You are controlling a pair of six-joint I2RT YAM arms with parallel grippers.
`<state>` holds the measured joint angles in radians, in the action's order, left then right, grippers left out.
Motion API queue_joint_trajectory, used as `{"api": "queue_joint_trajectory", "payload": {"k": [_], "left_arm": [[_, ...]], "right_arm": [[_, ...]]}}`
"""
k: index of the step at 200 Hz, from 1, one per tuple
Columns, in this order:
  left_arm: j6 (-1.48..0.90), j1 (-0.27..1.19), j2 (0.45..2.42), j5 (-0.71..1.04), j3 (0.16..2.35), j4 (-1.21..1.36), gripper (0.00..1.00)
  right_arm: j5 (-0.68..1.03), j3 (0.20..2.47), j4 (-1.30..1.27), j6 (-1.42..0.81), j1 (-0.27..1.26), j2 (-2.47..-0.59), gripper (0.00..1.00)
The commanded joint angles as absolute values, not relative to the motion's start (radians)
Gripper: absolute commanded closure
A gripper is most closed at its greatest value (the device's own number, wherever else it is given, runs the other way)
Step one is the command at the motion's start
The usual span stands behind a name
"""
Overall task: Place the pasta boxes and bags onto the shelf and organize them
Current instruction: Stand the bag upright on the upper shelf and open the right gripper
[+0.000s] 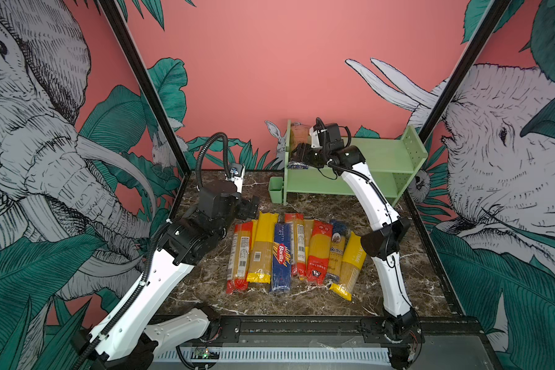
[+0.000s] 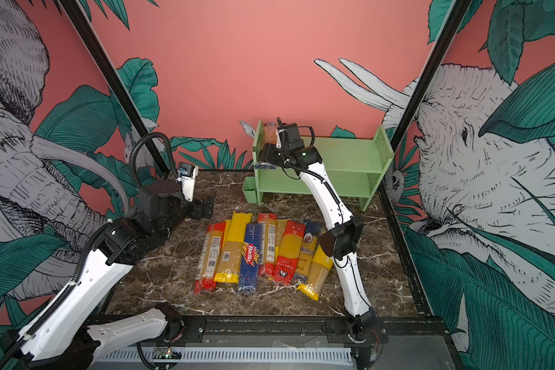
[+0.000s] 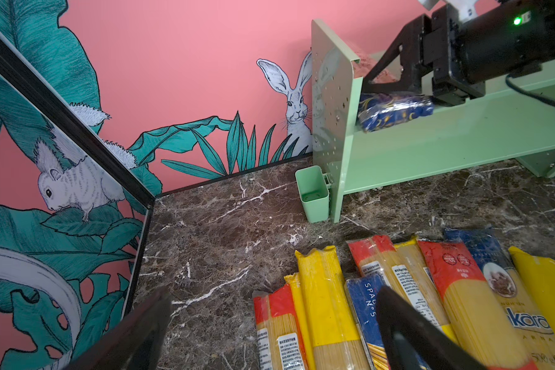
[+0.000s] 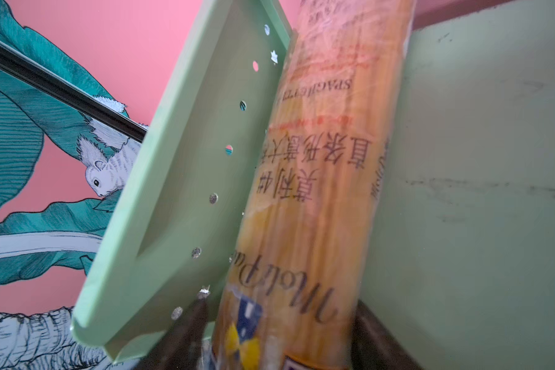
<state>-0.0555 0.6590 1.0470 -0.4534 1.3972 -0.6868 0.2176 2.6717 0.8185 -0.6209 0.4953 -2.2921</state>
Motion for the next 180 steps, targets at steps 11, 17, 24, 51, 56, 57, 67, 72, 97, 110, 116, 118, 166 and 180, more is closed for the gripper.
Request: {"api": "queue_joint_trajectory", "payload": {"k": [11, 17, 24, 51, 56, 57, 67, 72, 97, 110, 116, 118, 166, 180], "left_arm": [[-0.038, 0.651, 1.052, -0.458, 1.382, -0.673, 0.01], [-0.038, 0.650, 1.055, -0.456, 1.383, -0.672, 0.01], [-0.038, 0.648, 1.057, -0.456, 1.382, -0.671, 0.01], [-0.041, 0.644, 1.071, -0.432, 1.381, -0.658, 0.01], [-0.041, 0.644, 1.076, -0.424, 1.380, -0.653, 0.01], [-0.041, 0.644, 1.077, -0.423, 1.380, -0.652, 0.01], [-0.045, 0.644, 1.086, -0.411, 1.375, -0.635, 0.01], [-0.050, 0.644, 1.090, -0.405, 1.369, -0.622, 0.01], [-0.089, 0.645, 1.128, -0.362, 1.363, -0.577, 0.01], [-0.117, 0.645, 1.157, -0.322, 1.364, -0.555, 0.01], [-0.132, 0.644, 1.171, -0.299, 1.368, -0.547, 0.01], [-0.137, 0.644, 1.175, -0.291, 1.368, -0.544, 0.01], [-0.251, 0.680, 1.164, -0.249, 1.241, -0.382, 0.01], [-0.241, 0.724, 1.170, -0.333, 1.252, -0.418, 0.01]], "right_arm": [[0.195, 2.695, 0.774, -0.598, 0.497, -2.243, 0.23], [0.190, 2.695, 0.781, -0.590, 0.496, -2.239, 0.23], [0.178, 2.694, 0.793, -0.579, 0.497, -2.230, 0.23], [0.124, 2.680, 0.864, -0.512, 0.495, -2.172, 0.19], [0.114, 2.671, 0.878, -0.498, 0.495, -2.156, 0.18], [0.111, 2.669, 0.881, -0.495, 0.494, -2.152, 0.18], [0.090, 2.638, 0.908, -0.471, 0.492, -2.114, 0.15], [0.076, 2.618, 0.919, -0.459, 0.494, -2.090, 0.14], [0.011, 2.445, 0.955, -0.417, 0.494, -1.948, 0.11], [-0.022, 2.345, 0.978, -0.402, 0.495, -1.875, 0.10], [-0.038, 2.300, 0.992, -0.401, 0.495, -1.842, 0.10], [-0.040, 2.282, 0.996, -0.402, 0.495, -1.831, 0.10], [-0.059, 1.823, 1.058, -0.465, 0.497, -1.609, 0.10], [-0.024, 1.689, 1.042, -0.470, 0.497, -1.522, 0.10]]}}
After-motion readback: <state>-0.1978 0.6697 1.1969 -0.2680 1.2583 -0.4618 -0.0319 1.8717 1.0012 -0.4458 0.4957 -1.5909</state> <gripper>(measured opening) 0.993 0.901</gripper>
